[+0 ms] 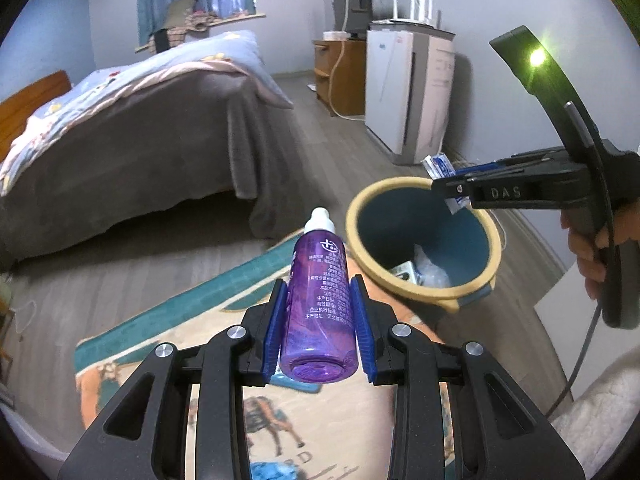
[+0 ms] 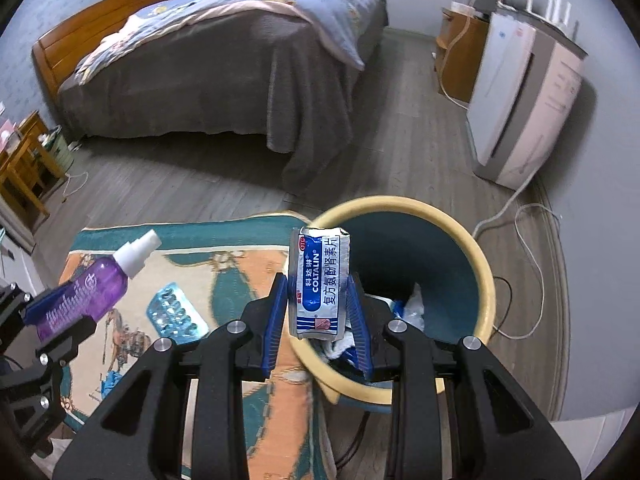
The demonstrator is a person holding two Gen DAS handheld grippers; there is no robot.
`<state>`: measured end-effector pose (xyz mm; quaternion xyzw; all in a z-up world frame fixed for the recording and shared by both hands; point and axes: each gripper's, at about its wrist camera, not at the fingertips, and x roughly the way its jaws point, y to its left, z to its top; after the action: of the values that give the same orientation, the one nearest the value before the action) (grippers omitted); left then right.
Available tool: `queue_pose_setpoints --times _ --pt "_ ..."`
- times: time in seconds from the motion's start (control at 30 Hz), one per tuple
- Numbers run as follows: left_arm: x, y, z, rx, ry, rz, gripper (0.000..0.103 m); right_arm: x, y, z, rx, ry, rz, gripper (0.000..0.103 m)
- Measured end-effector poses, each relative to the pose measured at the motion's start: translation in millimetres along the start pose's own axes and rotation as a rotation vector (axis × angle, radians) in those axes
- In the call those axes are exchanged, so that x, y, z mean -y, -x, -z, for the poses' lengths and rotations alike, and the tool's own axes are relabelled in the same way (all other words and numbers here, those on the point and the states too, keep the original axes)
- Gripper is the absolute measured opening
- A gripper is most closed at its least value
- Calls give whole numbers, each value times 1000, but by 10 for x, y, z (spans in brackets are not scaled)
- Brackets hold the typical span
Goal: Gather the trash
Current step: 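Carry the medicine packet over the bin with the right tool while the left tool carries the bottle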
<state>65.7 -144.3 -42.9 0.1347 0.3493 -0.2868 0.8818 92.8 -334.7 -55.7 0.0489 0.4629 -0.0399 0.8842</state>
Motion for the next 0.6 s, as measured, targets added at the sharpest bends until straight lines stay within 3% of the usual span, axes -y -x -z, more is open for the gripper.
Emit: queue_pose_setpoints --times 0.6 --pt "708 -686 -240 -47 -70 74 34 777 -361 116 -94 -190 34 30"
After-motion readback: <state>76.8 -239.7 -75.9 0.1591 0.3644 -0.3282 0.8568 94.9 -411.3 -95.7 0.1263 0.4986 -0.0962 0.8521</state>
